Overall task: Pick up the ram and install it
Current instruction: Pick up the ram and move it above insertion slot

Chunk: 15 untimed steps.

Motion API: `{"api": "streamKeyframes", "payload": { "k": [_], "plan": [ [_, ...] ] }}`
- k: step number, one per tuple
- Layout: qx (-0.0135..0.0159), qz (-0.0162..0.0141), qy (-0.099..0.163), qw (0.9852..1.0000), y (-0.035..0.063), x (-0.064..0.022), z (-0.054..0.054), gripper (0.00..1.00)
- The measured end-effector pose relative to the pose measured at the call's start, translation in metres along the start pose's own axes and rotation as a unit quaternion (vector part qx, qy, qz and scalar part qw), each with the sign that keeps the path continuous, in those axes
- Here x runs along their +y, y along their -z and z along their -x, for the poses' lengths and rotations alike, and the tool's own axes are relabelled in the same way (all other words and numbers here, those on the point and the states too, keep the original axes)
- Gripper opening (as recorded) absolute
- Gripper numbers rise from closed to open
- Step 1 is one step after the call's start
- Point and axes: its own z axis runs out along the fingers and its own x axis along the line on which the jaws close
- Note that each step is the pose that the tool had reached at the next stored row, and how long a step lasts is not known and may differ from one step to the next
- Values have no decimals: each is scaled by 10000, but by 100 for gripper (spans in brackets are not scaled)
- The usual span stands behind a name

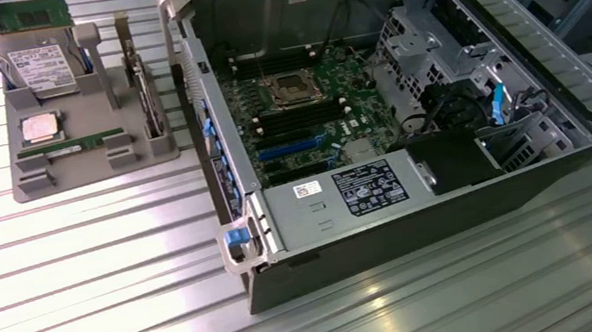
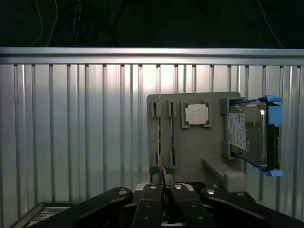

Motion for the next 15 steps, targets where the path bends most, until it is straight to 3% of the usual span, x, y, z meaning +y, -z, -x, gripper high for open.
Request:
{"api": "streamKeyframes", "payload": {
  "k": [3,15],
  "plan": [
    [0,0,0,10000,0,-1,-1,12],
    [0,0,0,10000,-7,-217,-2,12]
  ]
}}
